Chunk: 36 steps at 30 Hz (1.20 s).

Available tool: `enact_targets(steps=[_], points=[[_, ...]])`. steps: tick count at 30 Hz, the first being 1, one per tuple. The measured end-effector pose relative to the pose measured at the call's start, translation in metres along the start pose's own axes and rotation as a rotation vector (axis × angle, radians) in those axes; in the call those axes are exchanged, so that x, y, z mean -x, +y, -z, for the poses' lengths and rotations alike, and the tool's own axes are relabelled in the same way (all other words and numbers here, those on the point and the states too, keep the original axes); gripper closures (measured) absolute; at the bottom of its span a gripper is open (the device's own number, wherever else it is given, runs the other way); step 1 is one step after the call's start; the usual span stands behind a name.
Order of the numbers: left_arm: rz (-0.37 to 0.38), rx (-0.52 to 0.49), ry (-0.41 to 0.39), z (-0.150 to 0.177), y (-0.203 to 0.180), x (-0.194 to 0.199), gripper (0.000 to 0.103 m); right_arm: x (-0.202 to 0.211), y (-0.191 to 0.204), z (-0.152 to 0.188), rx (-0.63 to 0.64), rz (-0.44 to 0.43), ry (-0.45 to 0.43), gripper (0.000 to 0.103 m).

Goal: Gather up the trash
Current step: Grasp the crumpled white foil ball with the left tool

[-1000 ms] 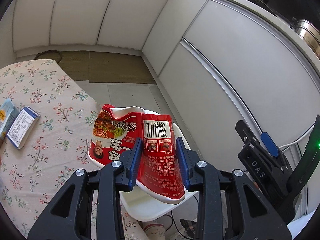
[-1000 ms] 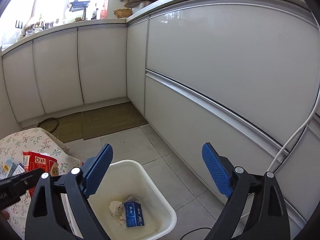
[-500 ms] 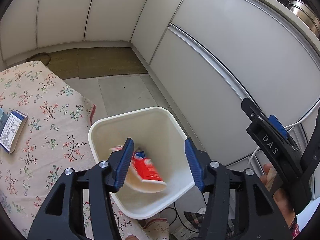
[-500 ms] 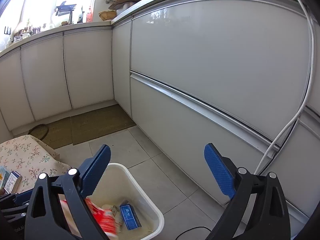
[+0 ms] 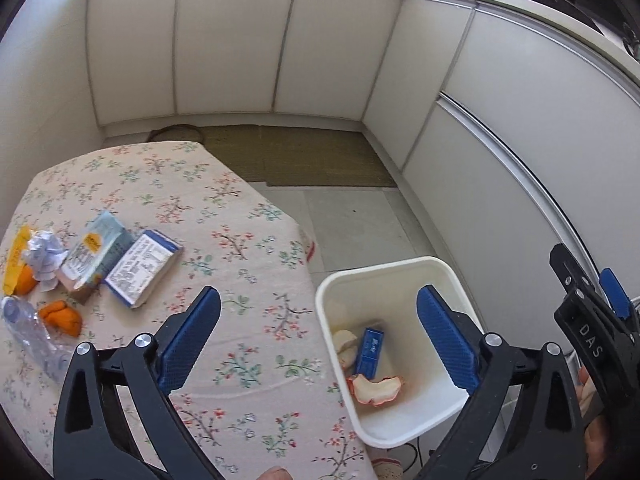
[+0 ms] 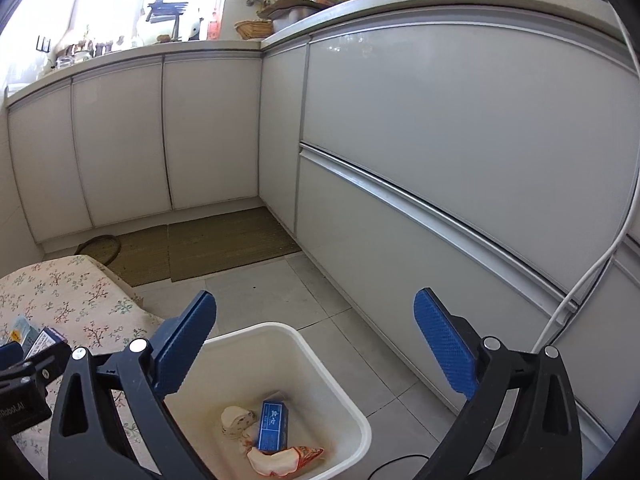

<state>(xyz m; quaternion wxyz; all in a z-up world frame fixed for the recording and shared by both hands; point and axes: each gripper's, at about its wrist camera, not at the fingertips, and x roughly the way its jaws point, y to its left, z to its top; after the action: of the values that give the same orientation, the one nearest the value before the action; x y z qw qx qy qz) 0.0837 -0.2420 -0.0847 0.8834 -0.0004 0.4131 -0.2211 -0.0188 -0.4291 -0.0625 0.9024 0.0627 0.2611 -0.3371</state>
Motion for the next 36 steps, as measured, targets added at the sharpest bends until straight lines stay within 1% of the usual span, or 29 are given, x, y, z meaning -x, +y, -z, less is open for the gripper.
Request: enact_targets(steps=[7, 14, 17, 19, 23, 26, 29, 32, 34, 36], points=[[-0.130, 0.051, -0.028, -0.001, 0.052, 0.022, 0.007, 0.016, 0.062, 0.003, 0.098, -0.102, 0.004, 0.007], [-0.231, 0.159, -0.016, 0.005, 0.121, 0.043, 0.007, 0.038, 0.131, 0.010, 0.176, -0.213, 0.008, 0.007], [-0.270, 0.223, -0.004, 0.009, 0.155, 0.050, 0.007, 0.045, 0.158, 0.012, 0.197, -0.257, 0.015, 0.007], [-0.303, 0.287, 0.014, 0.012, 0.182, 0.053, 0.007, 0.050, 0.178, 0.016, 0.217, -0.287, 0.022, 0.007], [-0.341, 0.436, 0.043, 0.019, 0.239, 0.057, 0.007, 0.059, 0.211, 0.024, 0.265, -0.338, 0.037, 0.007], [-0.373, 0.537, 0.065, 0.025, 0.278, 0.055, 0.007, 0.063, 0.230, 0.031, 0.299, -0.363, 0.045, 0.007], [-0.378, 0.674, 0.107, 0.038, 0.317, 0.048, 0.007, 0.061, 0.243, 0.037, 0.324, -0.372, 0.060, 0.007], [-0.355, 0.796, 0.134, 0.051, 0.345, 0.043, 0.007, 0.055, 0.251, 0.039, 0.334, -0.379, 0.089, 0.007], [-0.341, 0.846, 0.095, 0.053, 0.360, 0.045, 0.007, 0.051, 0.254, 0.041, 0.333, -0.387, 0.108, 0.007], [-0.358, 0.807, 0.035, 0.043, 0.363, 0.050, 0.007, 0.047, 0.256, 0.041, 0.333, -0.387, 0.123, 0.007]])
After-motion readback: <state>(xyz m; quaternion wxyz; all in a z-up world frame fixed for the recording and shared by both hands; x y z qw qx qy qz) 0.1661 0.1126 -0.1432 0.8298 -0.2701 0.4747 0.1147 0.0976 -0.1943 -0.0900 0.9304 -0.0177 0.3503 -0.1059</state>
